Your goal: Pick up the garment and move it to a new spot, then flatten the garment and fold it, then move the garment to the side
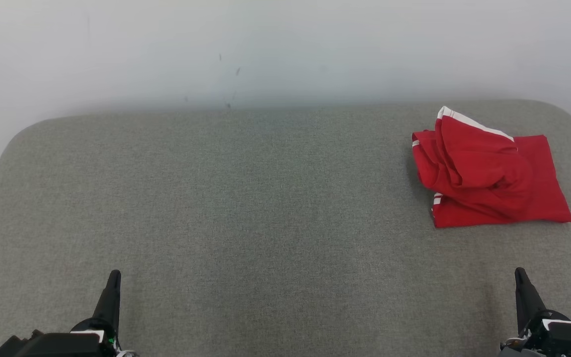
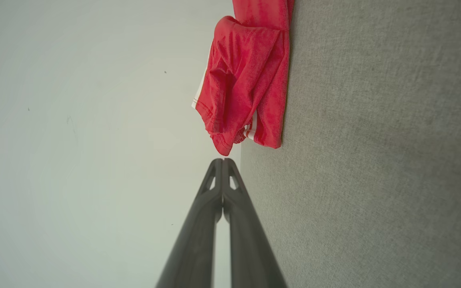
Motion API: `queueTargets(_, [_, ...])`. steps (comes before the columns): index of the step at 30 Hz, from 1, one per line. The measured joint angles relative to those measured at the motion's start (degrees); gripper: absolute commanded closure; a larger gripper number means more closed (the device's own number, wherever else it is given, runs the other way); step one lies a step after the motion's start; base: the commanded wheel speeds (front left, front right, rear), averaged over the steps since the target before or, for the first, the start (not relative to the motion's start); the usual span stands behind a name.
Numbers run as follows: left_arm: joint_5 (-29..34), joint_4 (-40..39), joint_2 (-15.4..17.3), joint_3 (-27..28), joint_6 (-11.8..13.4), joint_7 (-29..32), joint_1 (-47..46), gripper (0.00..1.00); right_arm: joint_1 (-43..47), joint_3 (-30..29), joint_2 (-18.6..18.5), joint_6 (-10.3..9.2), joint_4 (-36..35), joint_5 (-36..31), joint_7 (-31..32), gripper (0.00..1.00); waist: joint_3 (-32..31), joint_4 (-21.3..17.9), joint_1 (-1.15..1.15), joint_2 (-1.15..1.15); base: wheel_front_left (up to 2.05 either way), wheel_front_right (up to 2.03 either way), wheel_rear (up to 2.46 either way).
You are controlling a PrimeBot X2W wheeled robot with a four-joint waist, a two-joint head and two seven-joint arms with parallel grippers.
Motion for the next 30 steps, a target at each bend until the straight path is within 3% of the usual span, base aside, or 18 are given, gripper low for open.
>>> queueTargets(30, [-0.2,0.0,0.0,0.0,0.0,0.0,0.0,1.00,0.0,0.0,0.0,0.01,0.1,0.1,0.0,1.00,0.0,0.0,0.00,0.00,0.00,0.00,0.00])
